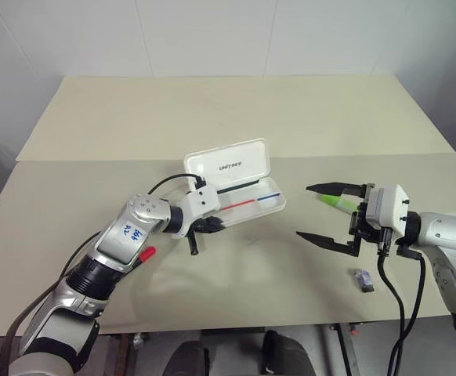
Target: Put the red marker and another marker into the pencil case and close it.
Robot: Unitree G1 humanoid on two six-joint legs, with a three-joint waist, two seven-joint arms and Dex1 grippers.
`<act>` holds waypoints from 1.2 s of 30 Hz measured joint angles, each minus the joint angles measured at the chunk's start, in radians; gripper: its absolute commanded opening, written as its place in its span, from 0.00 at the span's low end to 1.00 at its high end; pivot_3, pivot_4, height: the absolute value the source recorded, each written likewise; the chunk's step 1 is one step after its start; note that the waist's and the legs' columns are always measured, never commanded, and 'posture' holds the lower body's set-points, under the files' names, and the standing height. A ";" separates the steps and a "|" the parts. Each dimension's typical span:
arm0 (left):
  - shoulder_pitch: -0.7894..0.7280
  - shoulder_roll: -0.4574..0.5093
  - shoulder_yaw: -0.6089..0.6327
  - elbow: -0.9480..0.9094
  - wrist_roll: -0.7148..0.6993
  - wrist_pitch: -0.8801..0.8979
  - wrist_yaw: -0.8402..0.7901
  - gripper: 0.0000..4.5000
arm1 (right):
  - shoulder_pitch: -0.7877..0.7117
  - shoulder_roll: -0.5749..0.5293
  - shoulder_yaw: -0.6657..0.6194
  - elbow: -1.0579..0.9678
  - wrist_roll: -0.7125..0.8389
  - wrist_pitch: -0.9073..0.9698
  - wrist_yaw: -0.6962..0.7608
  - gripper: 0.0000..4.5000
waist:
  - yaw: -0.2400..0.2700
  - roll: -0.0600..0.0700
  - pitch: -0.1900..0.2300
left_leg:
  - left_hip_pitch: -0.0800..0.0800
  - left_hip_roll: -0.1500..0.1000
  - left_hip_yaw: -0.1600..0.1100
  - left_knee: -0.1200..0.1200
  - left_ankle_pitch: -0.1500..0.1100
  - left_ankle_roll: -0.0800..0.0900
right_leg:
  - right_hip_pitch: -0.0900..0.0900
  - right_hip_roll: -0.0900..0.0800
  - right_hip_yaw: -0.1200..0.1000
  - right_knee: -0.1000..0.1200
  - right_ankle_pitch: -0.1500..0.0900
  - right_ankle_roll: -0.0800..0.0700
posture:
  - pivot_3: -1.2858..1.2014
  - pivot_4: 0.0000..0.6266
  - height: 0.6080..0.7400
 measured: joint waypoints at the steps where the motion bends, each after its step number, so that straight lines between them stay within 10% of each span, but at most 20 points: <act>1: 0.000 0.000 0.000 -0.001 0.001 0.001 0.000 0.01 | -0.002 0.000 0.000 0.000 0.000 0.000 0.000 1.00 | 0.000 0.000 0.000 | 0.000 0.000 0.000 0.000 0.000 0.000 | 0.000 0.000 0.000 0.000 0.000 0.000 | 0.52 0.24 1.00; 31: 0.109 0.060 -0.014 -0.103 0.000 -0.194 -0.219 0.01 | -0.002 -0.011 -0.005 -0.013 0.008 0.041 0.006 1.00 | 0.006 0.000 0.000 | -0.002 0.000 0.000 0.001 0.000 0.000 | 0.000 0.000 -0.001 0.000 0.000 0.000 | 0.52 0.24 1.00; 36: 0.115 0.007 -0.026 -0.104 0.006 -0.149 -0.178 0.33 | 0.001 -0.011 -0.006 -0.025 0.008 0.041 0.002 1.00 | 0.011 0.000 0.000 | -0.001 0.000 0.000 0.002 0.000 0.001 | 0.000 0.000 0.000 0.000 0.000 0.000 | 0.52 0.24 1.00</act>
